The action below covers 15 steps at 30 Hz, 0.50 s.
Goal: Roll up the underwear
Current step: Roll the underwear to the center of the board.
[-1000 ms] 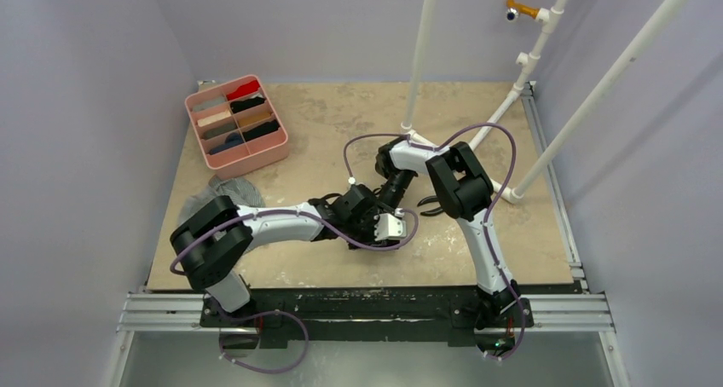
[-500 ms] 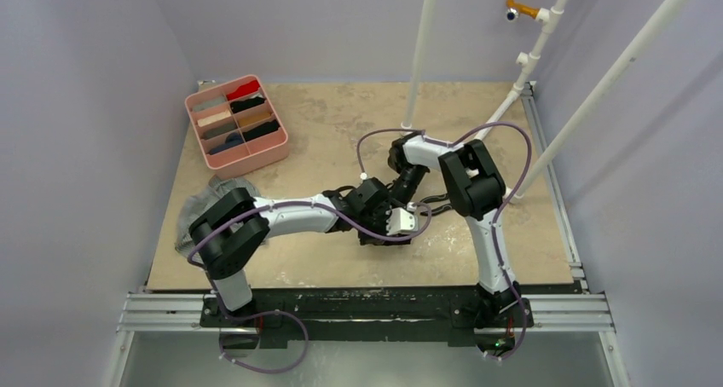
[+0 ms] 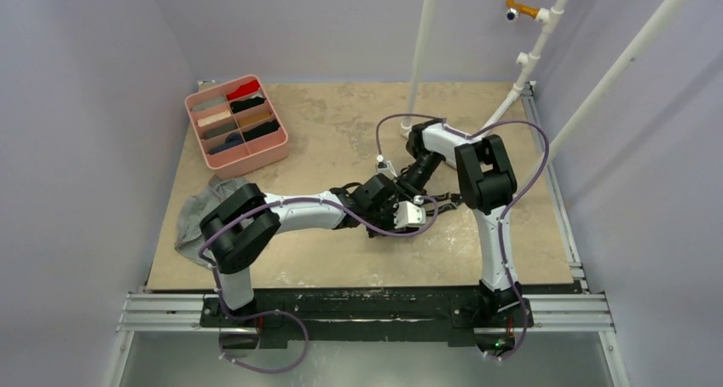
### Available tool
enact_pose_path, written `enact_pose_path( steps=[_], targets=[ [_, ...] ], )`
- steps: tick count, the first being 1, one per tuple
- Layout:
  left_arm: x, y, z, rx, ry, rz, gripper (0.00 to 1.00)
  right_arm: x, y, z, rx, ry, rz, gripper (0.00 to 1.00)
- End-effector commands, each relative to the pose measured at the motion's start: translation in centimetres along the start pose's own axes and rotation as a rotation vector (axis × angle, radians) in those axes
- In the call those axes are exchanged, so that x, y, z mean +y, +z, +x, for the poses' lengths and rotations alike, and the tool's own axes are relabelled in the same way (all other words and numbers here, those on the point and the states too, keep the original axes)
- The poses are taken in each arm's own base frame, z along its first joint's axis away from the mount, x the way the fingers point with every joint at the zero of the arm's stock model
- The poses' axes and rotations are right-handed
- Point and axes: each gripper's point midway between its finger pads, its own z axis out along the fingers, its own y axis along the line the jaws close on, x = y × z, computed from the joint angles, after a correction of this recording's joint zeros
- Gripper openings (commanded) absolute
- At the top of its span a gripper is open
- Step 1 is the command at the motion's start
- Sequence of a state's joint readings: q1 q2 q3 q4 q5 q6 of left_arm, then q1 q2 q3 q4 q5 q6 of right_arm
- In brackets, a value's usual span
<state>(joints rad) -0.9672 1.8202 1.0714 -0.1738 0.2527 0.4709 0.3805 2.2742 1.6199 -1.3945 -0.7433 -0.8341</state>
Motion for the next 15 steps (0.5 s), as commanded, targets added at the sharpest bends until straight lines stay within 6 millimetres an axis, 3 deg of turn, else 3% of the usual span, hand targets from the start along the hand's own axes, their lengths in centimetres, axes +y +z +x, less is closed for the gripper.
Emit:
enact_pose_path(
  steps=[1,8,15],
  targets=[
    [-3.3,0.7,6.4,0.216,-0.060,0.102,0.00,-6.3,-2.5,-0.6,-0.047,-0.120,0.149,0.51],
    [-3.3,0.2,6.7,0.233,-0.075,0.088,0.00,-6.6,-4.1,-0.5,-0.100,-0.103,0.147,0.50],
    [-3.0,-0.2,6.9,0.250,-0.118,0.087,0.00,-5.8,-8.2,-1.0,-0.193,-0.121,0.247,0.50]
  ],
)
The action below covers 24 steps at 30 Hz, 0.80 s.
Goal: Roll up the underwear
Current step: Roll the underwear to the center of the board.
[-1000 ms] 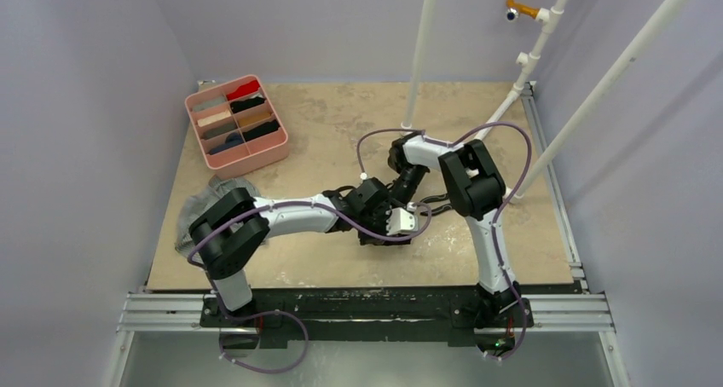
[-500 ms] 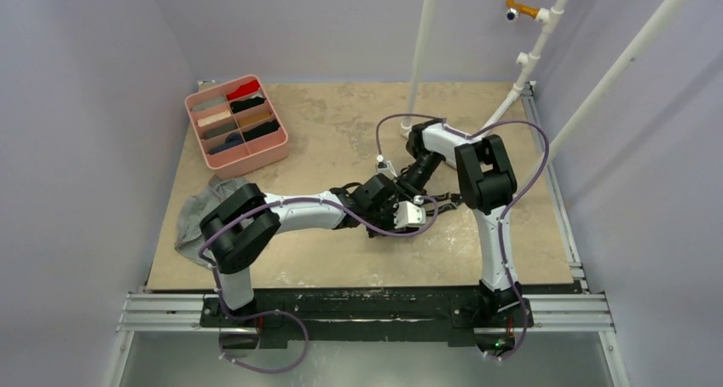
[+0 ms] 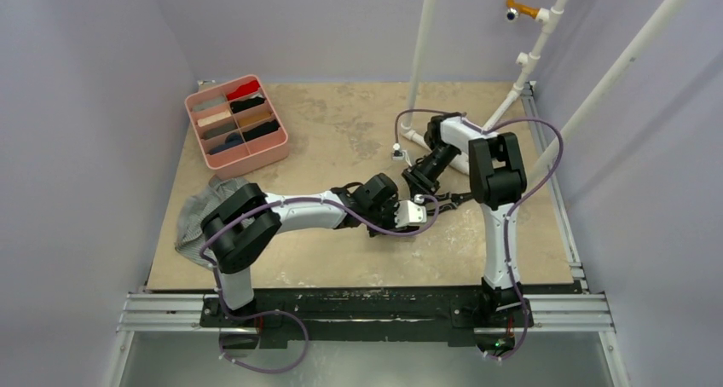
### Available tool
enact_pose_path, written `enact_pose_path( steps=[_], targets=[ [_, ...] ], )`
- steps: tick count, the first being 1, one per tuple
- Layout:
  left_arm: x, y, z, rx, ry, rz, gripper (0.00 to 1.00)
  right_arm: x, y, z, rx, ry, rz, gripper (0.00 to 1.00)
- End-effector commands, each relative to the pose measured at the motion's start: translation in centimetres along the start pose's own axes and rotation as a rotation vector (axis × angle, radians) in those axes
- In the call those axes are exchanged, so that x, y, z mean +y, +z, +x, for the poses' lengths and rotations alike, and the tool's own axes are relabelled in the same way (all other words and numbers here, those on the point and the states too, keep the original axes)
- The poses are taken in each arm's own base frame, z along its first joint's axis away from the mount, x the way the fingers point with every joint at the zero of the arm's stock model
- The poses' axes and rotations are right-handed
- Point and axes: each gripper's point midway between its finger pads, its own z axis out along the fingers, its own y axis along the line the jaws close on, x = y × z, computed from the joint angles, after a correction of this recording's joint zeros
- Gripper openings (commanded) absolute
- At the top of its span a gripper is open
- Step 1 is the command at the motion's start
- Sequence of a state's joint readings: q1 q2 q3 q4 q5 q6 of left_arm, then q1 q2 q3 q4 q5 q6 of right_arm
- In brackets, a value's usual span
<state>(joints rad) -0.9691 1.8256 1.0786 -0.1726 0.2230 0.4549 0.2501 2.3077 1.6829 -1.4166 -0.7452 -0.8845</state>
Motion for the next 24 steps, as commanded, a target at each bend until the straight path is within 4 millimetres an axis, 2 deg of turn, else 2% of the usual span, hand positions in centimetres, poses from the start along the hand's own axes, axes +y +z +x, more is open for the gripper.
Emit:
enact_pose_path(
  steps=[1,6,10,16,24],
  targets=[
    [-3.3,-0.3,6.9,0.241,-0.119,0.120,0.00,-2.8,-5.2,-2.0,-0.112,-0.165,0.240,0.50],
    [-2.0,-1.1,6.5,0.210,-0.234,0.148,0.00,-2.2,-8.5,-2.0,-0.192,-0.181,0.364,0.50],
    [-0.9,-1.3,6.7,0.193,-0.333,0.179,0.00,-1.0,-9.5,-1.9,-0.245,-0.209,0.421,0.50],
    [0.2,-1.0,7.1,0.207,-0.441,0.226,0.00,0.9,-9.1,-1.4,-0.321,-0.233,0.440,0.49],
    [1.5,-0.5,7.6,0.226,-0.627,0.332,0.00,2.9,-8.0,0.6,-0.391,-0.307,0.513,0.50]
  ],
)
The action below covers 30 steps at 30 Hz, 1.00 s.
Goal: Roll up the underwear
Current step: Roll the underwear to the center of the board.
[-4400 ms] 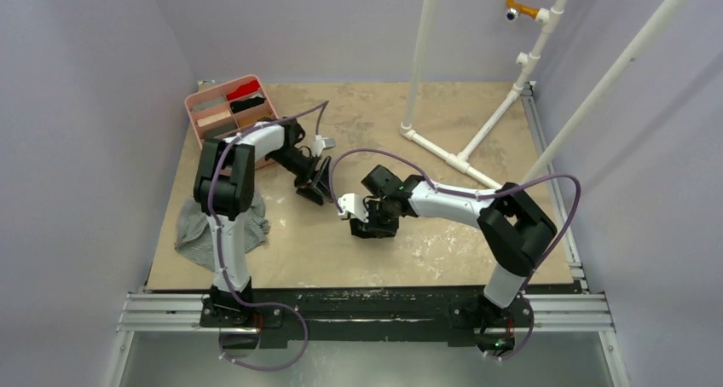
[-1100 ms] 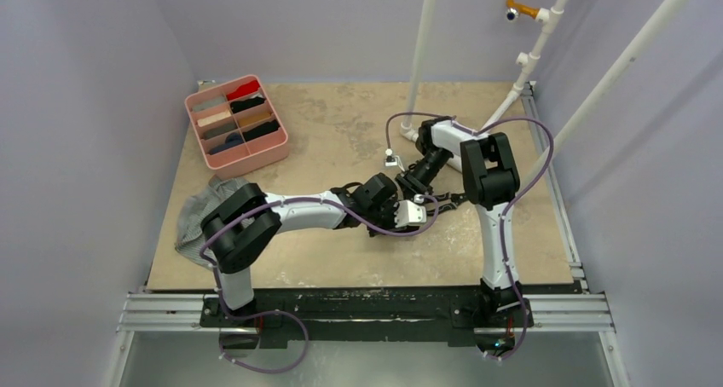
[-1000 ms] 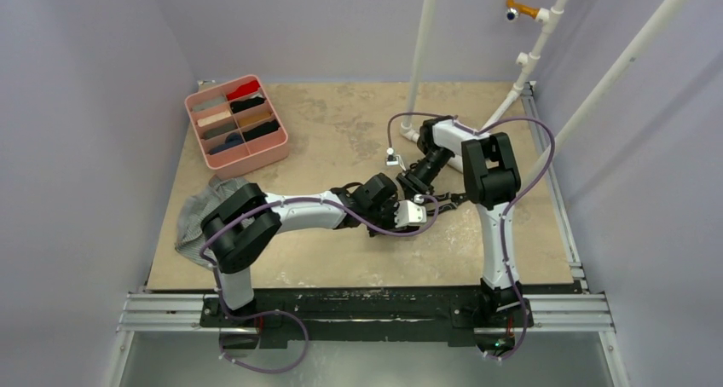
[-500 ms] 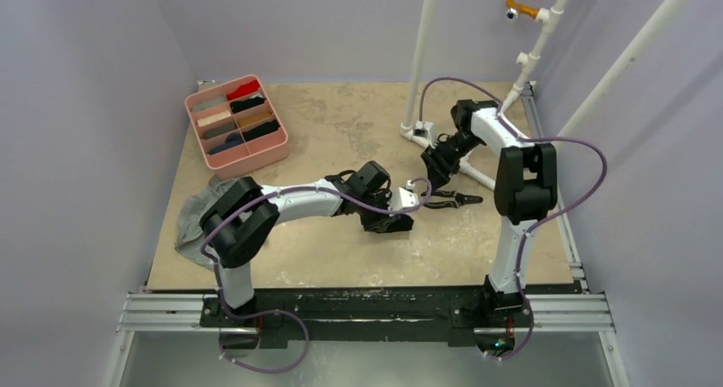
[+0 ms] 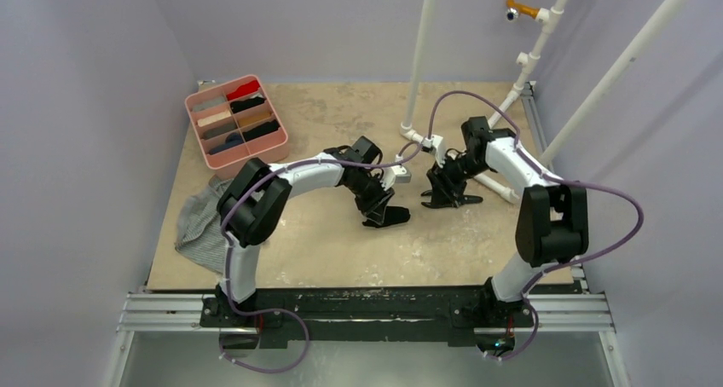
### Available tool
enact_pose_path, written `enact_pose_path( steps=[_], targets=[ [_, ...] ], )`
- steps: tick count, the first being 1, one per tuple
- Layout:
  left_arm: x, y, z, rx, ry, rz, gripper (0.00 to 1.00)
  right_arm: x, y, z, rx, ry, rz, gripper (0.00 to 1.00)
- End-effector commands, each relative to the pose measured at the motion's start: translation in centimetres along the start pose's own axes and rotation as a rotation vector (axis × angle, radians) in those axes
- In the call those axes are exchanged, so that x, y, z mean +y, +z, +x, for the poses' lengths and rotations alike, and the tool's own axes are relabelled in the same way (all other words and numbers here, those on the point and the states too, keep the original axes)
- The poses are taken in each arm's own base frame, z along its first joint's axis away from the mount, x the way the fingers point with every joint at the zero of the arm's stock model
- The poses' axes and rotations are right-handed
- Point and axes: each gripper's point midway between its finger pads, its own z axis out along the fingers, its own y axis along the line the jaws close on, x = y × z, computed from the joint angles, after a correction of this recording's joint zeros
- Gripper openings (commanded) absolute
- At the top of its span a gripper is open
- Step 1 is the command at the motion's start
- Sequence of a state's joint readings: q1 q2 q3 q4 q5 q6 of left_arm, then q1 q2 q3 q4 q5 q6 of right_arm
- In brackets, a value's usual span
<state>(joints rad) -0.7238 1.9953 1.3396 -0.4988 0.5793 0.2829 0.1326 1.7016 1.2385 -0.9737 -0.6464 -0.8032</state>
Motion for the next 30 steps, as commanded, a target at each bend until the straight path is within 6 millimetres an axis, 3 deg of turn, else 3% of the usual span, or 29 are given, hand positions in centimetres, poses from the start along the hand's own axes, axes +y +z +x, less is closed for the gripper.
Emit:
enact_pose_path(
  steps=[1,8,16,30],
  targets=[
    [1.5,1.0,5.5,0.184,-0.217,0.046,0.00,0.7,-0.9,-1.2,-0.110,-0.087,0.071,0.50],
    [2.0,2.3,6.0,0.230,-0.318,0.119,0.00,2.1,-1.2,-1.9,-0.167,-0.190,0.183,0.53],
    [2.9,3.0,5.9,0.251,-0.329,0.114,0.00,4.8,1.7,-3.6,-0.113,-0.394,0.324,0.54],
    [3.2,3.6,5.8,0.276,-0.348,0.144,0.00,4.6,5.7,-5.6,-0.012,-0.613,0.447,0.63]
  ],
)
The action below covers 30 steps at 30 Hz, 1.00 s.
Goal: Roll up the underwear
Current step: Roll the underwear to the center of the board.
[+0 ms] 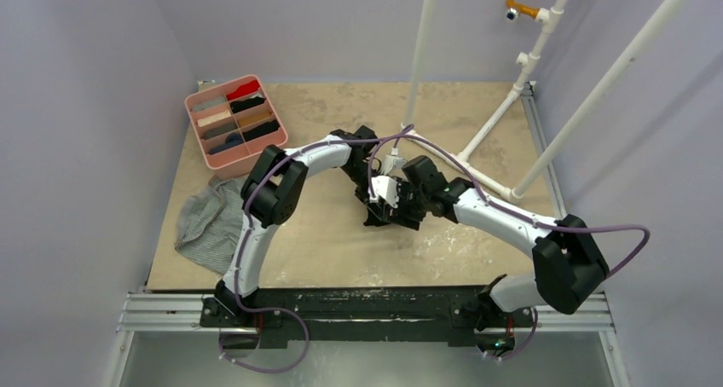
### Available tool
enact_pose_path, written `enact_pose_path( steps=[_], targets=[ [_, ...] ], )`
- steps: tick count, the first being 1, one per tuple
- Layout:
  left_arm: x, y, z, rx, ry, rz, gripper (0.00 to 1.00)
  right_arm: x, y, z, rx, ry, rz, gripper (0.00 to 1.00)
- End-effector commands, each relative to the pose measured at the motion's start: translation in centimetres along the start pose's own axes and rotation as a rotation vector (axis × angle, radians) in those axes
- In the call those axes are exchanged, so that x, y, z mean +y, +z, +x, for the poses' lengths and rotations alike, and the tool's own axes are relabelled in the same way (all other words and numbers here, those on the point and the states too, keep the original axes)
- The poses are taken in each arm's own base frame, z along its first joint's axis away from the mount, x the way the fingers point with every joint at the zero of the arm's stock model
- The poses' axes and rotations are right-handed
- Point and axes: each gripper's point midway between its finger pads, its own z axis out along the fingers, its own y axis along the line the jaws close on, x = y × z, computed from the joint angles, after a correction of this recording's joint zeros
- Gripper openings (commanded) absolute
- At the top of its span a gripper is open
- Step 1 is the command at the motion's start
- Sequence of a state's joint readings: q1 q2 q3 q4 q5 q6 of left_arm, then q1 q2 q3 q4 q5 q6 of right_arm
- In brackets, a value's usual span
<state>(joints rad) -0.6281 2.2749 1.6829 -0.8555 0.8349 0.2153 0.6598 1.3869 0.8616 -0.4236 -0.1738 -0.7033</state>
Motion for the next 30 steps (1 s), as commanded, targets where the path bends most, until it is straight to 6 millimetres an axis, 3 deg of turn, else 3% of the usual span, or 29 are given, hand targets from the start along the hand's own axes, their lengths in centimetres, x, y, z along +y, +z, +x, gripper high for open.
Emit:
enact_pose_path(
  steps=[1,10,30],
  targets=[
    [5.2,2.6,4.5,0.159,-0.050,-0.145,0.00,-1.9,0.8,-1.2,0.001,-0.074,0.091,0.64],
    [5.0,2.7,4.5,0.174,-0.052,-0.128,0.00,-1.0,2.7,-1.7,0.022,-0.119,0.044,0.69],
    [4.5,3.0,4.8,0.205,-0.060,-0.068,0.00,-0.3,6.5,-0.8,0.069,-0.147,-0.004,0.67]
  ],
)
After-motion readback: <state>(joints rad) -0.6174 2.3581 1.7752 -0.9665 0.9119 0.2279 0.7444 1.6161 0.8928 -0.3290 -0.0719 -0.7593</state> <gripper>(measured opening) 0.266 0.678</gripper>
